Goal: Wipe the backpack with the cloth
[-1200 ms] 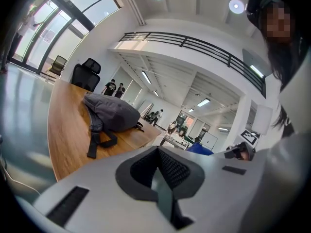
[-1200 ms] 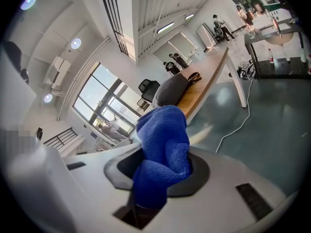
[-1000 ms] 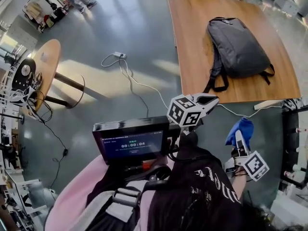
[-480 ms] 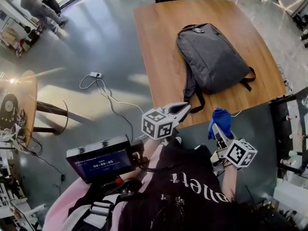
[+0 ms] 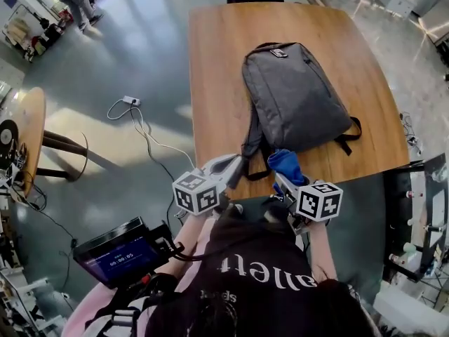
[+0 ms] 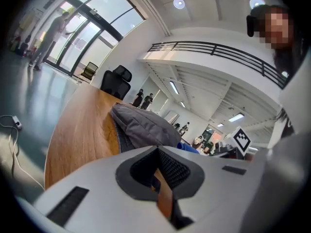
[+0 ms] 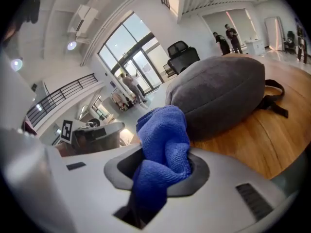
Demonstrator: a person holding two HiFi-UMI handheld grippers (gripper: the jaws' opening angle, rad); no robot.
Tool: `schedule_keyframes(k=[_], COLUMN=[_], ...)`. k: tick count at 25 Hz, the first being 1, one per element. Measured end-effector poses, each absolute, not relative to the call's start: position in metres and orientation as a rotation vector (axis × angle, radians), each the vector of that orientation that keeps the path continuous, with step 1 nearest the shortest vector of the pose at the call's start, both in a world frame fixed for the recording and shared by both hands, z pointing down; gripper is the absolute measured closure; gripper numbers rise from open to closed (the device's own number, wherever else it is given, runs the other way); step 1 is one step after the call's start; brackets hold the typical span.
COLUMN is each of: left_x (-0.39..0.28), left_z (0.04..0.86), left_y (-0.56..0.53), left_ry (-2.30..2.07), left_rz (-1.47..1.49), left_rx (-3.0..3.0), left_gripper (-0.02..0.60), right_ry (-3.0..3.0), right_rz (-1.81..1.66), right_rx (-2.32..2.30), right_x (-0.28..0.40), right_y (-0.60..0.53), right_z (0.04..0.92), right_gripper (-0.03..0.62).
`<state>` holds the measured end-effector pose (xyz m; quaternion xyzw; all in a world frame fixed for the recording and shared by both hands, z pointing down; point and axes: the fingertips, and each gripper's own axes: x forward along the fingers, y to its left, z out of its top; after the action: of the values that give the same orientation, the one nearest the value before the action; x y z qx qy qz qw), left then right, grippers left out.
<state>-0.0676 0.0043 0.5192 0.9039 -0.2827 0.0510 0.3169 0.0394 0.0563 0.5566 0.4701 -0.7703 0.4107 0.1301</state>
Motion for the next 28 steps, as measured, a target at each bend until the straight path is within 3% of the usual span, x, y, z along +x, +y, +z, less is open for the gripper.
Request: schedule_keyframes(k=[11, 28], left_x=[0.039, 0.036], left_z=[0.525, 0.515], left_y=[0.002, -0.028], left_ry=[-0.994, -1.176], left_rz=[0.09, 0.044], left_rx=[2.308, 2.223], left_gripper=[0.581, 0.581], right_ry=[-2.255, -2.192], right_rz=[1.182, 1.233], right_rx=[1.101, 1.155], right_x=[0.169, 0.26], right_y=[0.036, 0.007], right_z=[0.592, 0.591], right_gripper=[0.471, 0.471])
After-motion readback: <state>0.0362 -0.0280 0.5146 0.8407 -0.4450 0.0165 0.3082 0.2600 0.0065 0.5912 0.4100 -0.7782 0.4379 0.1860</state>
